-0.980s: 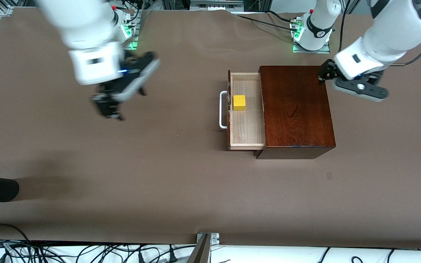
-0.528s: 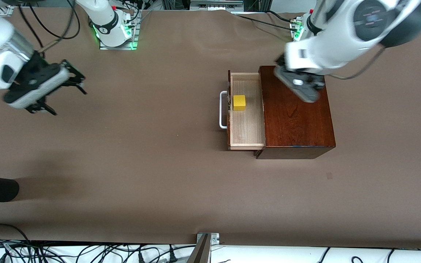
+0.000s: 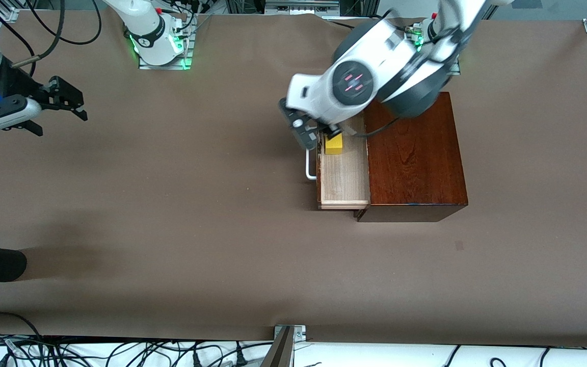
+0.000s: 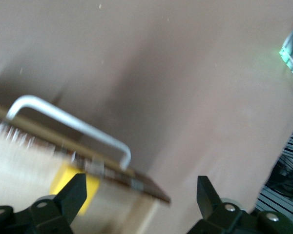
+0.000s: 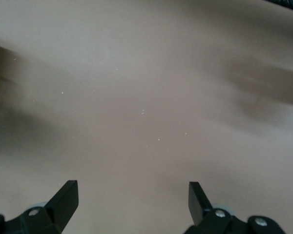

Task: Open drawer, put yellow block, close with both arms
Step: 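Withdraw the right gripper while the left gripper moves to the drawer front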

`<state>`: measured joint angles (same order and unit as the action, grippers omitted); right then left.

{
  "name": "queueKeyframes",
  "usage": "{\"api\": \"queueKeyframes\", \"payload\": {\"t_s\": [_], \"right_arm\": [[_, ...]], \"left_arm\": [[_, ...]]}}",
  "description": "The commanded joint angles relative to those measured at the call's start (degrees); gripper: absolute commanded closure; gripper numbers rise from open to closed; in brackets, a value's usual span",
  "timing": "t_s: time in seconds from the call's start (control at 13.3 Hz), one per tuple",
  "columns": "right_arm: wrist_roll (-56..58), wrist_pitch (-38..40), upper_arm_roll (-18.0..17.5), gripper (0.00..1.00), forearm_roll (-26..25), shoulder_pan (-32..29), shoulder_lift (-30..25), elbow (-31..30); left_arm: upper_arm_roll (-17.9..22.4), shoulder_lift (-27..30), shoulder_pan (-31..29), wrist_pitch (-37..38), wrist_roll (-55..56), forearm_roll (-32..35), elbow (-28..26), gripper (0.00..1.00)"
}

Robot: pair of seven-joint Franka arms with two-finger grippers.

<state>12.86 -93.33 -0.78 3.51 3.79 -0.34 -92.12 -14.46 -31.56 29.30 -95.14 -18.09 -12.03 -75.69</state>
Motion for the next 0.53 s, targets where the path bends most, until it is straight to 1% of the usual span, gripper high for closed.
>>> {"api": "queueKeyframes", "payload": {"t_s": [0.0,0.08,0.15,0.23,0.3,0.38,0.45], "right_arm": [[-4.59,0.51,-0.36,0.0,-0.08,-0.45,-0.71,-0.78],[-4.77,0.43,-0.36,0.0,-1.04,-0.45,-0.36,-0.78],[-5.21,0.43,-0.36,0.0,-1.58,-0.36,0.16,-0.43],[-7.3,0.51,-0.62,0.0,-2.02,-0.1,0.17,-0.43],[-9.58,1.12,-0.97,0.0,-4.28,0.34,0.17,-0.25],[-11.35,2.0,-1.41,0.0,-6.74,1.12,0.17,0.19],[-12.76,2.18,-1.5,0.0,-7.2,1.31,0.0,0.45]], "left_arm": [[0.48,-4.81,5.84,-6.26,-8.15,7.86,3.36,0.0],[0.39,-6.48,6.38,-8.64,-10.97,9.38,3.27,0.0],[0.65,-7.11,7.35,-9.36,-13.78,10.0,3.27,0.0],[0.57,-7.72,8.49,-10.32,-17.21,12.79,3.18,0.0],[0.48,-8.34,9.98,-11.03,-19.68,16.83,2.57,0.0],[0.48,-8.52,10.95,-11.03,-20.74,19.3,1.43,0.0],[0.48,-8.52,10.87,-10.77,-22.23,19.94,0.12,0.0]]}}
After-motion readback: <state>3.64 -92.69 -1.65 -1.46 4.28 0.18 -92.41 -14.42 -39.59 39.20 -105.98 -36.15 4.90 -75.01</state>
